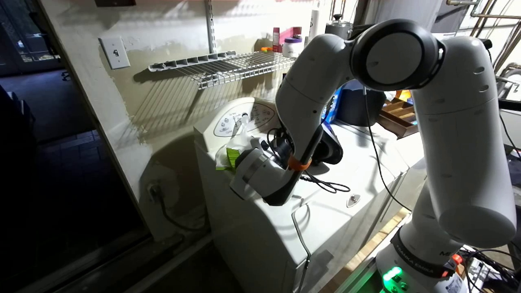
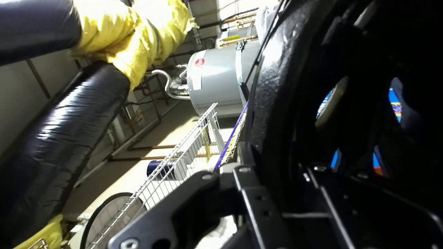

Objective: Place the helmet upright.

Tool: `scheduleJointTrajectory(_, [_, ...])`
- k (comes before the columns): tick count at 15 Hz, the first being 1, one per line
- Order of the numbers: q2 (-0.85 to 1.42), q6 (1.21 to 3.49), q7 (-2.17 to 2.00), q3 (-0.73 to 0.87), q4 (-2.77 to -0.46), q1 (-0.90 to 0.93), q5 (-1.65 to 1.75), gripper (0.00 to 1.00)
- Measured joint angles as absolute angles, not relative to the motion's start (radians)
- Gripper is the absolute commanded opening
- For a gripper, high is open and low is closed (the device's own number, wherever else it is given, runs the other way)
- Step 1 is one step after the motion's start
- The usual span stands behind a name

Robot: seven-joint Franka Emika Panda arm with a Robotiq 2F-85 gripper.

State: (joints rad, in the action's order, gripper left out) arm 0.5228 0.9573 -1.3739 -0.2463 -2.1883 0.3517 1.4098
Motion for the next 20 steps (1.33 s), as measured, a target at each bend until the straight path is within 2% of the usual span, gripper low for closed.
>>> scheduleJointTrajectory(12, [0.638,0.847,-1.377,-0.263,-2.078,0.385,1.412,0.07])
scheduleJointTrajectory(15, [0.674,0.852,-1.378,-0.156,-2.073,0.475,1.416,0.07])
scheduleJointTrajectory(19, [0.690,0.849,-1.370,-0.097,-2.053,0.546,1.429,0.07])
scheduleJointTrajectory(20, [0.694,0.843,-1.370,-0.102,-2.049,0.547,1.429,0.18])
